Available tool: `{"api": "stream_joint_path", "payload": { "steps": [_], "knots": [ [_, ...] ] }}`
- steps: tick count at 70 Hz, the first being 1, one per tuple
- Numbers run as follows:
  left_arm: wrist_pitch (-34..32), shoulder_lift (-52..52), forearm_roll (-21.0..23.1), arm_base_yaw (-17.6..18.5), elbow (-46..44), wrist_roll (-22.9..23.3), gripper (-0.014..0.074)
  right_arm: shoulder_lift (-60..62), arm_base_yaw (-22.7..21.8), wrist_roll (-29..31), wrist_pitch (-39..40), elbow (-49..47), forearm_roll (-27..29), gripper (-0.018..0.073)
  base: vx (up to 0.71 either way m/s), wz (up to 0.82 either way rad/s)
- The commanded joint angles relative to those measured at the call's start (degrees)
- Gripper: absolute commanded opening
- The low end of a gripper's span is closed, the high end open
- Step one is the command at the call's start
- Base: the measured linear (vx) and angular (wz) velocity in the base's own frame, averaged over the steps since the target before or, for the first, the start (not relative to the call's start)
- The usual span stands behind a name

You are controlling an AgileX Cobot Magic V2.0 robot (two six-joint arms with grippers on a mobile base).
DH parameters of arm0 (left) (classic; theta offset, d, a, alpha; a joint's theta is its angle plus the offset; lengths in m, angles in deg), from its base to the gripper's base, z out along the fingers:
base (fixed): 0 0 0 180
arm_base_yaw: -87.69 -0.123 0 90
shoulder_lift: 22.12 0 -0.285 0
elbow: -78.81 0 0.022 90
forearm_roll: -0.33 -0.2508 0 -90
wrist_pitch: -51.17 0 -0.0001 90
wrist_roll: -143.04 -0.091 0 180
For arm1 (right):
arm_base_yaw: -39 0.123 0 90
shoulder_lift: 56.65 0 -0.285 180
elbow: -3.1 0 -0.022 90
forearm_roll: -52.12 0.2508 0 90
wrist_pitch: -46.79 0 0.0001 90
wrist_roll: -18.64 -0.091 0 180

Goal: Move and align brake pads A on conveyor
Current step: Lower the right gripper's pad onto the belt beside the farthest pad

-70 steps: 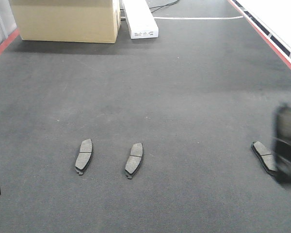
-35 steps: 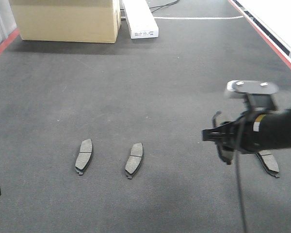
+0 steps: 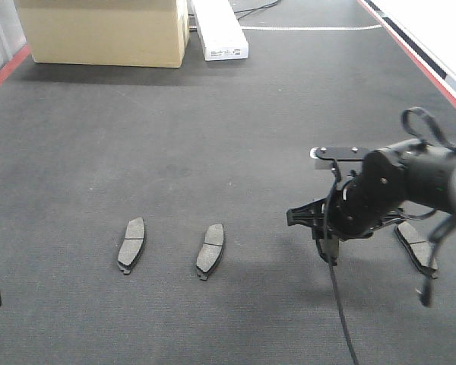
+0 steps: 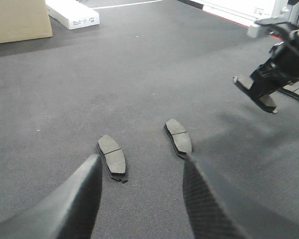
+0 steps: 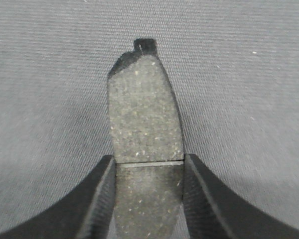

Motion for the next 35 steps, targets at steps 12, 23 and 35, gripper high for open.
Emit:
{"api": "stream_joint_path", "payload": {
  "steps": [12,23,35],
  "knots": [
    [-4.1,0.2,-0.1,0.2,-1.6,0.2,0.0354,-3.9,-0.5,0.0,-4.2,-7.5,0.5,0.0084,0.00,0.00],
    [-4.1,0.2,-0.1,0.2,-1.6,0.2,0.0354,-6.9,-0.5,0.0,-8.6,-10.8,2.0,0.0174,0.00,0.00],
    [-4.1,0.2,-0.1,0.2,-1.6,0.2,0.0354,-7.9,-0.5,-0.2,-9.5,-11.9,2.2,0.0368,0.00,0.00]
  ]
}}
